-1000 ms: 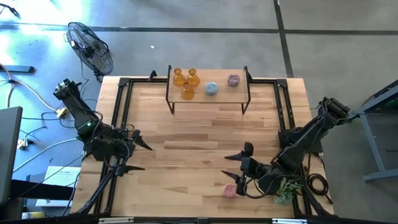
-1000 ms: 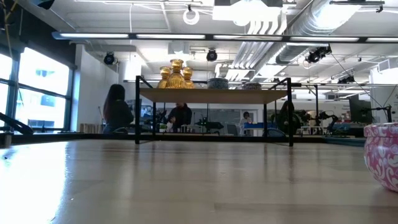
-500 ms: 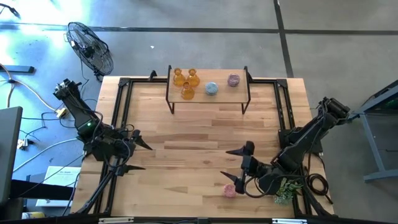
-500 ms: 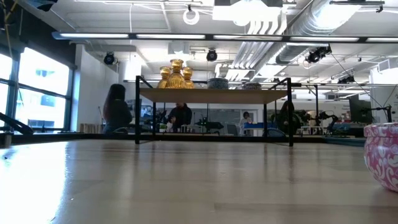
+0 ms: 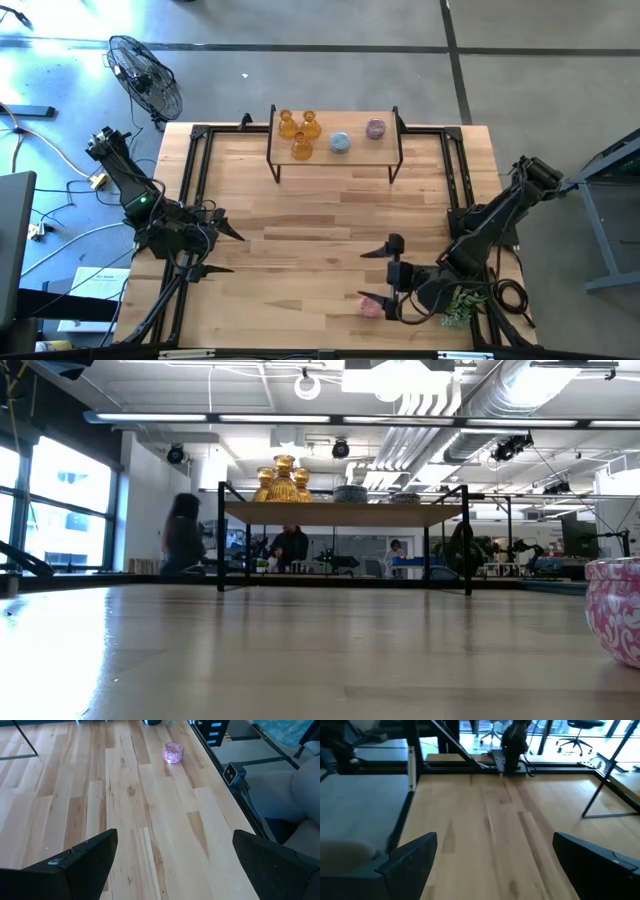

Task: Pick & Place candle stick holders
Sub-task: Put the pink white scented candle on the shelf

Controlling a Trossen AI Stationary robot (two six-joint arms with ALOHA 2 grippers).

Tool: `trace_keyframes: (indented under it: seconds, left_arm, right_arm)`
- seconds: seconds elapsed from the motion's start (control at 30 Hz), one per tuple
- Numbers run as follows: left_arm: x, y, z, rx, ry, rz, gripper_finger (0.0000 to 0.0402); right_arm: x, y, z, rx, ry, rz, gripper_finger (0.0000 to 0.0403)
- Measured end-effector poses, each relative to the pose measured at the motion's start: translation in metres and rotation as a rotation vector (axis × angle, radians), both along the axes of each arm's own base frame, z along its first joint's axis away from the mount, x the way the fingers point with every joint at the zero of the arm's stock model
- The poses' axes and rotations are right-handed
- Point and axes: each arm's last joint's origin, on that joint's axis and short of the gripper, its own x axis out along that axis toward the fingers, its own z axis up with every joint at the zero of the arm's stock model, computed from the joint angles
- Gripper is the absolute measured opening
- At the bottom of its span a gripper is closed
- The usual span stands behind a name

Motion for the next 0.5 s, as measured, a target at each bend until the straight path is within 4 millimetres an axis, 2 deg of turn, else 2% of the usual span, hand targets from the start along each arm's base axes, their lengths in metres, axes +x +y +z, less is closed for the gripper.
trace_keyframes:
  seconds: [0.17,0.33,0.5]
  left_arm:
    - [0.000,0.000,0.000,0.003,0.003,0.000,0.0388]
    - [0.000,0.000,-0.001,0.006,0.005,0.001,0.0388]
    - [0.000,0.001,-0.001,0.012,0.003,0.010,0.0388]
  right_arm:
    - [-0.007,0.002,0.005,-0.036,0.065,0.016,0.0393]
    - [-0.013,0.001,0.015,0.059,0.246,0.039,0.0393]
    - [-0.002,0.011,0.013,0.128,0.461,0.012,0.0392]
